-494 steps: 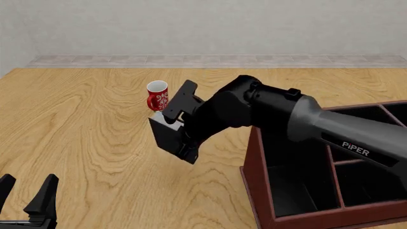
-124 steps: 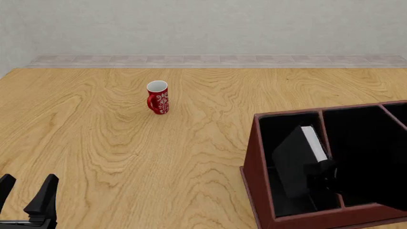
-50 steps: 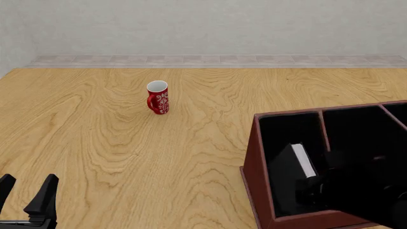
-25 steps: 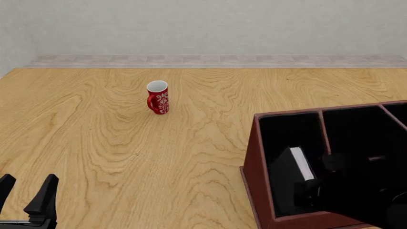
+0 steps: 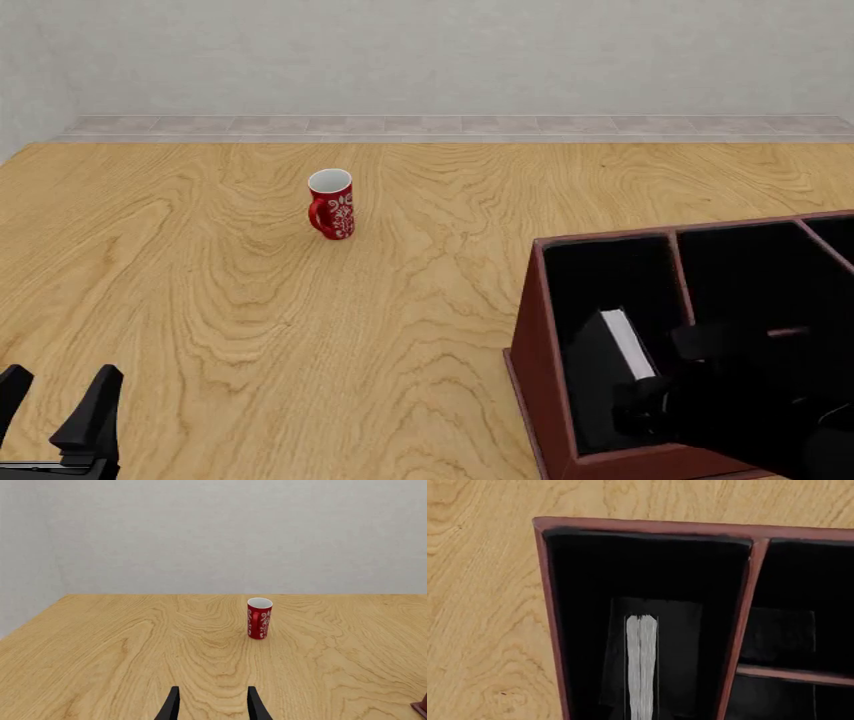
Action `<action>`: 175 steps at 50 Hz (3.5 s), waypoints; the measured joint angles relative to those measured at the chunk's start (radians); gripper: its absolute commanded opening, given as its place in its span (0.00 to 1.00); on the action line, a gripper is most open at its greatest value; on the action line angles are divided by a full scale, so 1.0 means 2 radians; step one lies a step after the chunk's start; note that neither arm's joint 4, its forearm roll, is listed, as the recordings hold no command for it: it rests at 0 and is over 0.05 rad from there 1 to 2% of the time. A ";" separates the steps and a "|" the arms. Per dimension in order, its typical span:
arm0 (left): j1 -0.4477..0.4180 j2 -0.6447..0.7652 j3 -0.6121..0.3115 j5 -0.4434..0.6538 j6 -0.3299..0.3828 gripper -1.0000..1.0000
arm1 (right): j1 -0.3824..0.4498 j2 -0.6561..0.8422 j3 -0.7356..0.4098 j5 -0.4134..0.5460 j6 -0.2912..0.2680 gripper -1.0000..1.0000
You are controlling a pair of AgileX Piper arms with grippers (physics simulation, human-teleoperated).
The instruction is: Pick up the book and place it in the left compartment of the caddy.
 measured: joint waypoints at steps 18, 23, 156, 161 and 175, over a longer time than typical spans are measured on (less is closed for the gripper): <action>0.000 0.001 0.000 0.000 0.000 1.00 | -0.003 0.007 0.002 -0.015 -0.006 1.00; 0.000 0.001 0.000 0.000 0.000 1.00 | -0.005 0.011 0.005 -0.015 -0.004 1.00; 0.000 0.000 0.000 0.000 0.000 1.00 | 0.018 -0.169 -0.190 0.268 -0.032 1.00; 0.000 0.000 0.000 0.000 0.000 1.00 | 0.015 -0.171 -0.202 0.274 -0.033 1.00; 0.000 0.000 0.000 0.000 0.000 1.00 | 0.010 -0.172 -0.237 0.290 -0.038 1.00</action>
